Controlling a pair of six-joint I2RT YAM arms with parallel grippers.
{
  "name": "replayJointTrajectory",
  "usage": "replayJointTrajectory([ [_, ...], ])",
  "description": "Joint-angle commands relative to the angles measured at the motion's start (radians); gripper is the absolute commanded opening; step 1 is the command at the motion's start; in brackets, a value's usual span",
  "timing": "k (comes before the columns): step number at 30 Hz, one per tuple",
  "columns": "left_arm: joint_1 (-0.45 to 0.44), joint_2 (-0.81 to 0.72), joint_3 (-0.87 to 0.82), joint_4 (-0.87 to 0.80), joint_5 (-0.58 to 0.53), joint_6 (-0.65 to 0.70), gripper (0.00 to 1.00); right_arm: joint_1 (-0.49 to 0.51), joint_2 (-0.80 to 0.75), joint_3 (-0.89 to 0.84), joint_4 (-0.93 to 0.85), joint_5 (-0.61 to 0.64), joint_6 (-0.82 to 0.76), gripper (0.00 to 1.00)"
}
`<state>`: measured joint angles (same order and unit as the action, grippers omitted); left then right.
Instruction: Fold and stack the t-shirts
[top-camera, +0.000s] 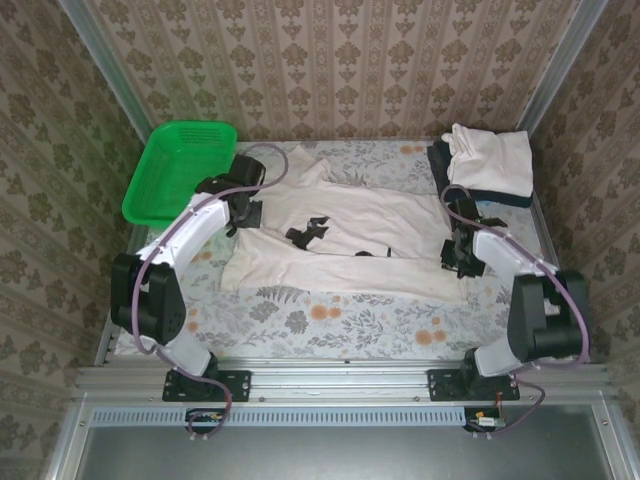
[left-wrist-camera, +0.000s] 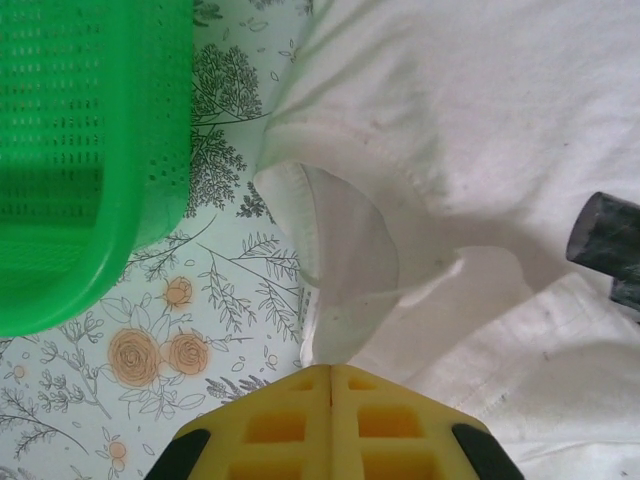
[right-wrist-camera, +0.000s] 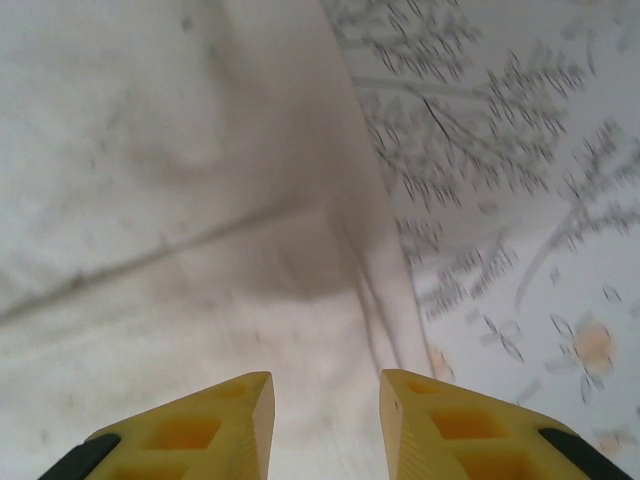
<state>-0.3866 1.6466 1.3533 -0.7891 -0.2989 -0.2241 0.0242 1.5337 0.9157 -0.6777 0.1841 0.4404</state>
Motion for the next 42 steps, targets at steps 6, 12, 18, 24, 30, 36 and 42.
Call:
replayJointTrajectory([
  [6, 0.0, 0.021, 0.05, -0.036, -0.028, 0.005, 0.0, -0.016, 0.165, 0.099, 0.053, 0.066, -0.047, 0.35],
  [12, 0.003, 0.028, 0.052, -0.038, -0.039, 0.006, 0.0, -0.022, 0.179, 0.109, 0.055, 0.086, -0.052, 0.34],
  [18, 0.006, 0.028, 0.052, -0.041, -0.042, 0.009, 0.0, -0.031, 0.177, 0.093, 0.08, 0.054, -0.056, 0.31],
  [24, 0.012, 0.018, 0.04, -0.041, -0.051, 0.008, 0.0, -0.032, 0.154, 0.081, 0.098, 0.02, -0.06, 0.26],
  [30, 0.018, 0.008, 0.032, -0.044, -0.051, 0.008, 0.0, -0.037, 0.182, 0.084, 0.083, -0.012, -0.056, 0.34],
  [36, 0.023, 0.005, 0.03, -0.045, -0.054, 0.008, 0.0, -0.038, 0.161, 0.07, 0.095, -0.045, -0.043, 0.27],
  [42, 0.03, -0.005, 0.029, -0.05, -0.06, 0.008, 0.0, -0.039, 0.085, 0.057, 0.074, -0.034, -0.045, 0.1],
])
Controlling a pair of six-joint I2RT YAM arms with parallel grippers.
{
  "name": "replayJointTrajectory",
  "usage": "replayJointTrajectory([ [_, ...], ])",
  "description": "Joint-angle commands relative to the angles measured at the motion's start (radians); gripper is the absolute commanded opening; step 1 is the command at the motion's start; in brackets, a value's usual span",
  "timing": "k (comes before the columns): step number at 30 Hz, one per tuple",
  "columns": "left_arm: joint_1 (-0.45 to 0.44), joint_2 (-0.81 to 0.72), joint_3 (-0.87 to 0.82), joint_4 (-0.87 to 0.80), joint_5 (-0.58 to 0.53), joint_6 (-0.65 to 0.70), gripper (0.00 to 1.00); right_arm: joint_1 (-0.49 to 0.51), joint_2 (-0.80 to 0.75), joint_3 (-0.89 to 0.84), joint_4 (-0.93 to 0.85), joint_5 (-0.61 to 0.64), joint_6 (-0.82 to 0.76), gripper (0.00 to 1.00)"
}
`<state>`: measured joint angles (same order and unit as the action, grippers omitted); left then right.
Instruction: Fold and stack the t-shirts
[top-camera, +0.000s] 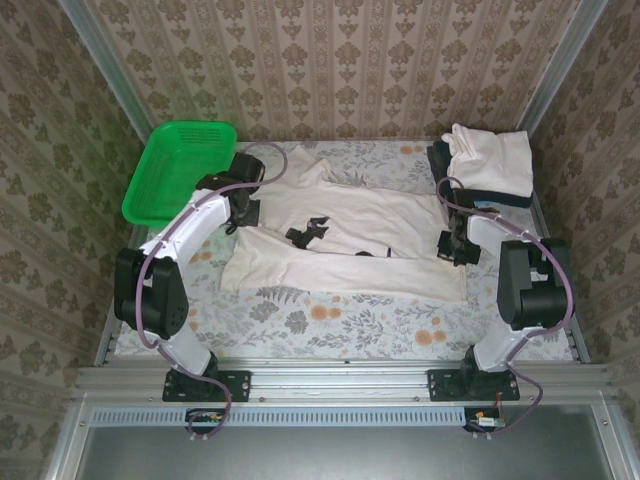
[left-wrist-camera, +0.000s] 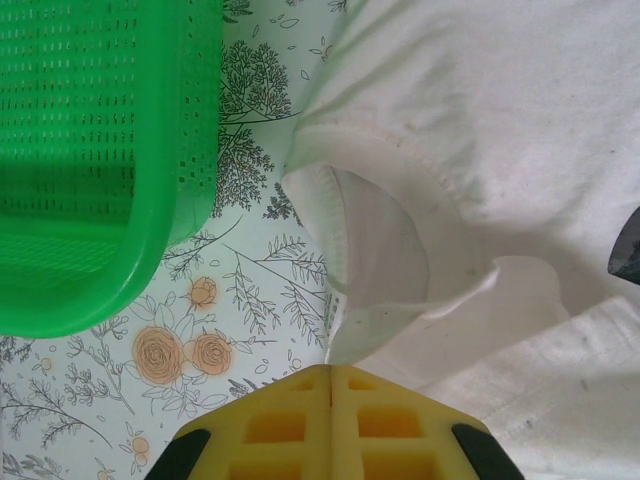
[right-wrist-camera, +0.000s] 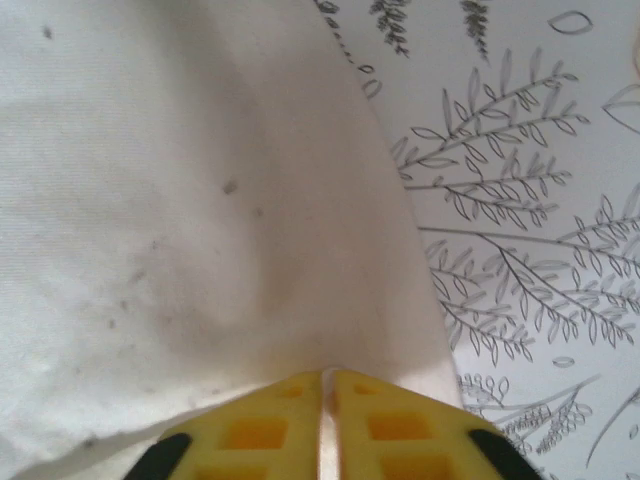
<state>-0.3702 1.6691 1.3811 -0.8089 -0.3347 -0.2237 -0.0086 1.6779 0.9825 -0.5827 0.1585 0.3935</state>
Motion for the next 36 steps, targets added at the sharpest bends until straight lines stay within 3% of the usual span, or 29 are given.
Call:
replayJointTrajectory([
  [1, 0.014, -0.031, 0.0, -0.031, -0.025, 0.008, 0.0, -0.007, -0.073, -0.014, -0.027, -0.007, 0.0, 0.08],
  [5, 0.02, -0.056, -0.004, -0.044, -0.036, 0.005, 0.0, -0.011, -0.142, -0.034, -0.054, 0.003, 0.003, 0.0],
  [14, 0.024, -0.214, -0.052, -0.082, -0.022, -0.03, 0.0, -0.013, -0.416, -0.104, -0.162, -0.011, 0.045, 0.0],
  [20, -0.009, -0.375, -0.098, -0.145, -0.033, -0.056, 0.0, -0.017, -0.655, -0.147, -0.254, -0.034, 0.118, 0.0],
  [26, -0.052, -0.52, -0.171, -0.187, -0.029, -0.083, 0.0, -0.016, -0.798, -0.157, -0.346, -0.101, 0.149, 0.0],
  [31, -0.122, -0.565, -0.211, -0.199, -0.04, -0.097, 0.0, -0.014, -0.879, -0.174, -0.366, -0.151, 0.192, 0.0],
  [36, -0.125, -0.513, -0.252, -0.137, -0.028, -0.082, 0.0, -0.016, -0.832, -0.218, -0.326, -0.112, 0.205, 0.0],
])
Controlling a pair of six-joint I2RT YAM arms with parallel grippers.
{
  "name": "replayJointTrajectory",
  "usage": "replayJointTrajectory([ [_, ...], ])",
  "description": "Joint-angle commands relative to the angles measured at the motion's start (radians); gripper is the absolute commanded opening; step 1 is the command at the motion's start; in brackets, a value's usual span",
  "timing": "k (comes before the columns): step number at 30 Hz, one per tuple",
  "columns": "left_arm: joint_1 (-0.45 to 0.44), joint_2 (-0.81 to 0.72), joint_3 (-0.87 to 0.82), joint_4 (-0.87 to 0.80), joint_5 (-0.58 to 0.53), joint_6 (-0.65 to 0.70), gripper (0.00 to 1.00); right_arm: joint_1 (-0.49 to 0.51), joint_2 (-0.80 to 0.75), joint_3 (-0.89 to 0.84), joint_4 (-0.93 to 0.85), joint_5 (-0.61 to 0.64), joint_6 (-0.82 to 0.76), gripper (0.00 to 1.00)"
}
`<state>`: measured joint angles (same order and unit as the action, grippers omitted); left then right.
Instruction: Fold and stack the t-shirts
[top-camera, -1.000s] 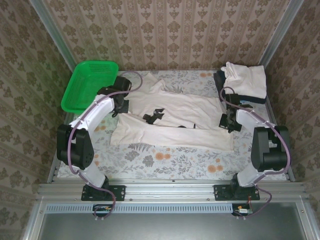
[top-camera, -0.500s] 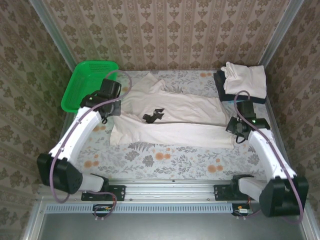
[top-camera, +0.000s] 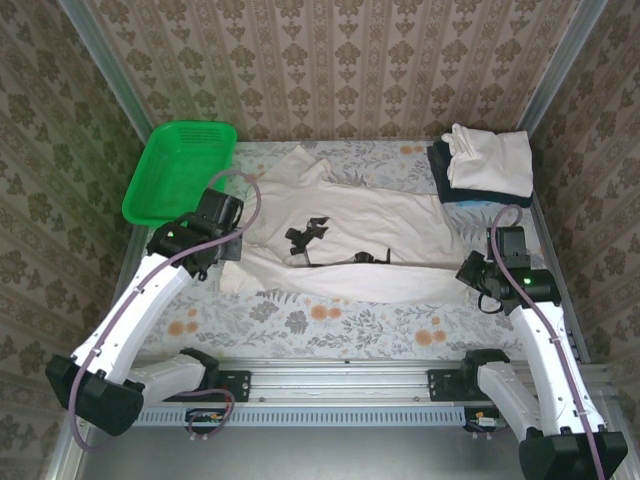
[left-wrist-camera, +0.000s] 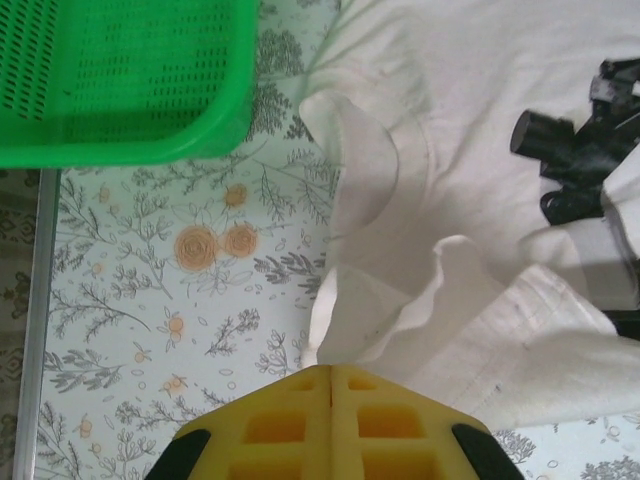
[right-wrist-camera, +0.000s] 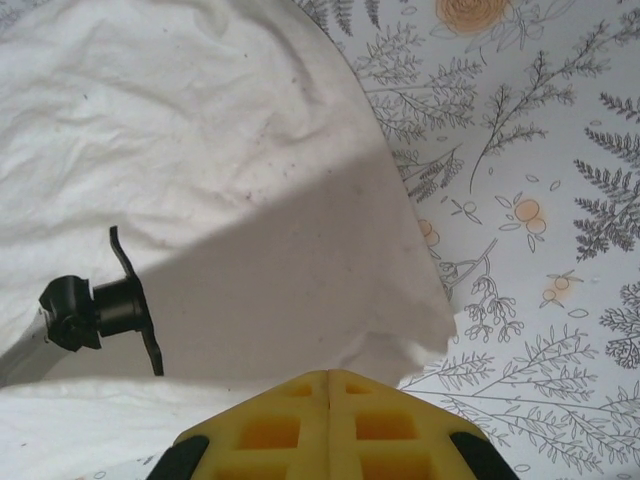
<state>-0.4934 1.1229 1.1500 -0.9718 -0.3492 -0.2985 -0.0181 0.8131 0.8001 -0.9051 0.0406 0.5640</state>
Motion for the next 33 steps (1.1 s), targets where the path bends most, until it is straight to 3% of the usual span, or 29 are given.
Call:
replayJointTrajectory([
  [1, -0.002, 0.067, -0.018, 0.046, -0.011, 0.0, 0.0, -0.006, 0.057, -0.044, 0.022, 0.013, 0.036, 0.0],
  [7, 0.002, 0.292, 0.085, 0.091, -0.06, 0.055, 0.0, -0.012, 0.206, -0.04, 0.138, 0.14, 0.031, 0.0],
  [17, 0.026, 0.596, 0.273, 0.091, -0.106, 0.116, 0.0, -0.061, 0.525, 0.001, 0.307, 0.146, -0.024, 0.0],
  [27, 0.032, 0.786, 0.432, 0.073, -0.116, 0.14, 0.0, -0.072, 0.572, 0.057, 0.342, 0.09, -0.058, 0.0],
  [29, 0.054, 0.821, 0.467, 0.054, -0.12, 0.129, 0.21, -0.059, 0.572, 0.065, 0.332, 0.039, -0.057, 0.08],
  [31, 0.07, 0.834, 0.478, 0.035, -0.141, 0.107, 0.56, 0.0, 0.568, 0.066, 0.323, 0.024, -0.049, 0.14],
  [33, 0.084, 0.808, 0.45, 0.04, -0.141, 0.09, 0.64, 0.088, 0.548, 0.05, 0.345, 0.018, -0.034, 0.21],
])
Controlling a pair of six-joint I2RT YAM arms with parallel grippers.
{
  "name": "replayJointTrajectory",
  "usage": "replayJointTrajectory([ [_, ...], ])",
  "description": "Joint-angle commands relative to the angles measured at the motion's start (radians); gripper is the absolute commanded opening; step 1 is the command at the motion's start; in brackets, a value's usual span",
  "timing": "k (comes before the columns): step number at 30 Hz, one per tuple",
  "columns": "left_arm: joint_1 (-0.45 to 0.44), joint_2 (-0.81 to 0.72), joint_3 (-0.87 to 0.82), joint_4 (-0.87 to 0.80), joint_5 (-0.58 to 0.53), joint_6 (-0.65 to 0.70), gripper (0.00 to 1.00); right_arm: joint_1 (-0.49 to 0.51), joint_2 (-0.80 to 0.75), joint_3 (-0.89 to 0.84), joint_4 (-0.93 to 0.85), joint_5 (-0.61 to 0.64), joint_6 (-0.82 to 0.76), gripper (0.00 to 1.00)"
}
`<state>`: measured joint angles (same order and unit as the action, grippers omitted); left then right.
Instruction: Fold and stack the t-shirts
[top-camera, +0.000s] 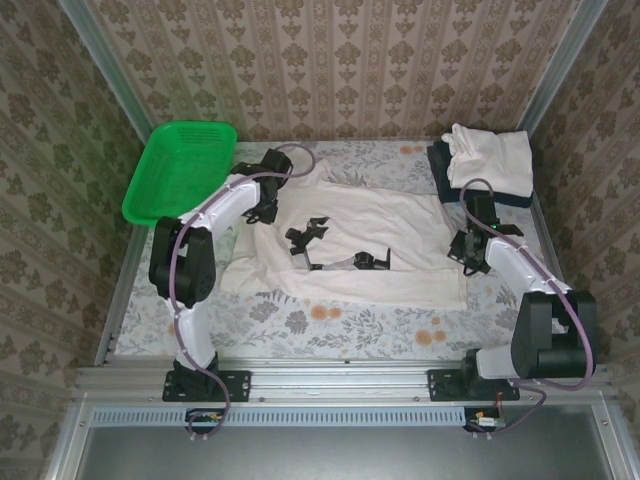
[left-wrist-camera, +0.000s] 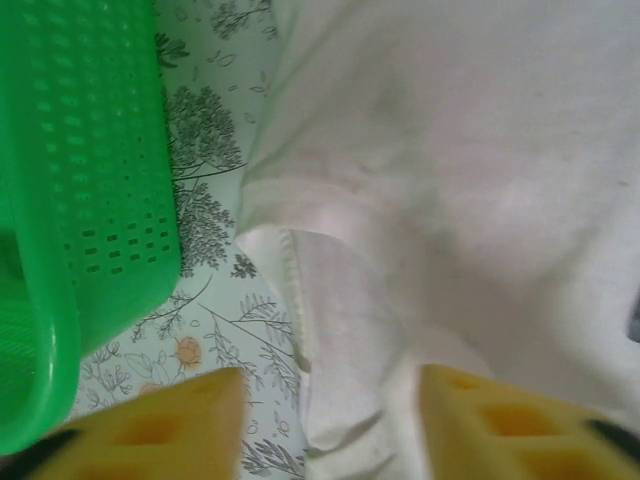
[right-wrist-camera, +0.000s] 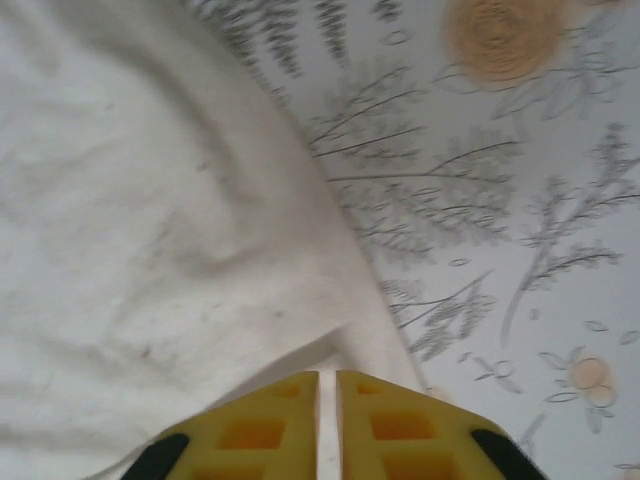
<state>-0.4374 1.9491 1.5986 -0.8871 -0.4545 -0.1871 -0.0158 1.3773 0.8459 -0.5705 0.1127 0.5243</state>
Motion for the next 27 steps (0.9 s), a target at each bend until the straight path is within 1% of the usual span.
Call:
replayJointTrajectory([
  [1, 0.039, -0.045, -0.027, -0.036, -0.025, -0.033, 0.71, 0.144, -0.019, -0.005, 0.027, -0.056, 0.011, 0.26],
  [3, 0.064, -0.117, -0.106, -0.011, 0.02, -0.06, 0.84, 0.234, 0.005, -0.006, 0.03, -0.06, 0.024, 0.34],
  [5, 0.098, -0.224, -0.221, 0.023, 0.075, -0.098, 0.97, 0.3, 0.075, 0.007, 0.028, -0.064, 0.017, 0.38],
  [6, 0.114, -0.276, -0.281, 0.046, 0.114, -0.114, 1.0, 0.315, 0.104, 0.017, 0.008, -0.049, 0.018, 0.39],
  [8, 0.153, -0.403, -0.435, 0.1, 0.212, -0.161, 1.0, 0.32, 0.169, 0.036, -0.042, 0.008, 0.015, 0.4],
  [10, 0.172, -0.512, -0.578, 0.156, 0.29, -0.208, 1.0, 0.316, 0.204, 0.039, -0.073, 0.054, 0.019, 0.42],
  [13, 0.178, -0.626, -0.764, 0.21, 0.351, -0.282, 1.0, 0.313, 0.214, 0.015, -0.07, 0.031, 0.031, 0.46],
  [15, 0.184, -0.653, -0.851, 0.279, 0.418, -0.311, 1.0, 0.312, 0.202, -0.007, -0.035, -0.01, 0.034, 0.47],
  [17, 0.188, -0.637, -0.902, 0.353, 0.487, -0.32, 0.98, 0.305, 0.205, -0.016, -0.016, -0.032, 0.038, 0.49],
  [18, 0.19, -0.621, -0.907, 0.361, 0.495, -0.319, 0.92, 0.302, 0.211, -0.012, -0.02, -0.028, 0.035, 0.49],
  [19, 0.19, -0.601, -0.901, 0.353, 0.489, -0.316, 0.82, 0.297, 0.217, -0.007, -0.026, -0.023, 0.033, 0.5],
  [23, 0.209, -0.557, -0.865, 0.32, 0.455, -0.279, 0.38, 0.255, 0.217, -0.018, -0.03, -0.042, 0.037, 0.52],
  [26, 0.243, -0.556, -0.843, 0.3, 0.454, -0.254, 0.19, 0.216, 0.211, -0.03, -0.029, -0.062, 0.029, 0.53],
  [27, 0.254, -0.559, -0.837, 0.291, 0.451, -0.248, 0.17, 0.205, 0.21, -0.033, -0.029, -0.066, 0.026, 0.53],
])
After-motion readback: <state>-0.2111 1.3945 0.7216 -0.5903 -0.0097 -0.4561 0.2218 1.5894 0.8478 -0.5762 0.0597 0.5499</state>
